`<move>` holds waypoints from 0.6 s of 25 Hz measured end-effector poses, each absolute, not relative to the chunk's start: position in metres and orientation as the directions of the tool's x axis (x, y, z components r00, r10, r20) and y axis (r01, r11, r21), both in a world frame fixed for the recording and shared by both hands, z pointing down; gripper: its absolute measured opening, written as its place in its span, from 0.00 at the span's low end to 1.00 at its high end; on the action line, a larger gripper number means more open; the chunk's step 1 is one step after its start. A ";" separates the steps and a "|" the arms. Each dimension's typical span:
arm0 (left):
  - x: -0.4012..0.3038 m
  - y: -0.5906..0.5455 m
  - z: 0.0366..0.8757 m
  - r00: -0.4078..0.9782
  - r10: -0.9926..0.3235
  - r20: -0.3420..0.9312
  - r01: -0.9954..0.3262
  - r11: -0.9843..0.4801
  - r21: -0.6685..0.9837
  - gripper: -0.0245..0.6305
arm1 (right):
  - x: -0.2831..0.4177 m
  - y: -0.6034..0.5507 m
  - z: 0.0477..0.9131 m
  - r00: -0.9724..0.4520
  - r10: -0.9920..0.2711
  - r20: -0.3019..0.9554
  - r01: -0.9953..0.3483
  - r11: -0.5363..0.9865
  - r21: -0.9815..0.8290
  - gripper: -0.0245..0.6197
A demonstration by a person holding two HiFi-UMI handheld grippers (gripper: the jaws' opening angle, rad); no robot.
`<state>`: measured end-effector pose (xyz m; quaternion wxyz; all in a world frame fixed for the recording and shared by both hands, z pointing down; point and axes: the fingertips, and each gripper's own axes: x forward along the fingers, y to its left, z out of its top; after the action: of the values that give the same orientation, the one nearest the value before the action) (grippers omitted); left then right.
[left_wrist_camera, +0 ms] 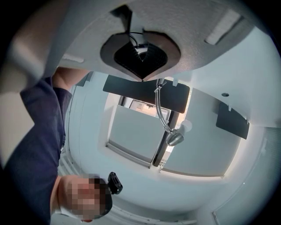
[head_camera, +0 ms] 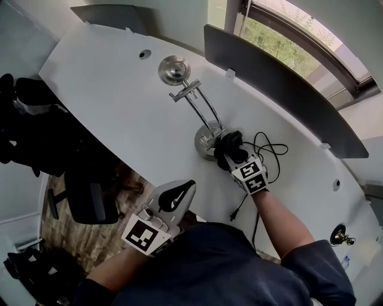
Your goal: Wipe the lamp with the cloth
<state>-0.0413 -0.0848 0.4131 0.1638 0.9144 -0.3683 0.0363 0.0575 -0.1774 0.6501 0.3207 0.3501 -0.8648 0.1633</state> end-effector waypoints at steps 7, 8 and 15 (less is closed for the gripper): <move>-0.037 -0.088 0.423 0.709 -0.662 0.241 -0.705 -0.659 0.264 0.04 | 0.064 -0.213 0.649 -0.550 -0.515 0.658 -0.691 0.723 -0.011 0.20; -0.037 -0.088 0.423 0.708 -0.664 0.241 -0.706 -0.656 0.265 0.04 | 0.063 -0.217 0.650 -0.549 -0.514 0.659 -0.687 0.727 -0.006 0.20; -0.042 -0.087 0.418 0.690 -0.691 0.215 -0.723 -0.645 0.249 0.04 | 0.056 -0.249 0.650 -0.544 -0.540 0.642 -0.683 0.730 0.035 0.21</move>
<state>-0.0421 -0.0872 0.4182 0.1590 0.9055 -0.3903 0.0501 0.0560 -0.2488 0.6497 0.3241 0.3506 -0.8717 0.1105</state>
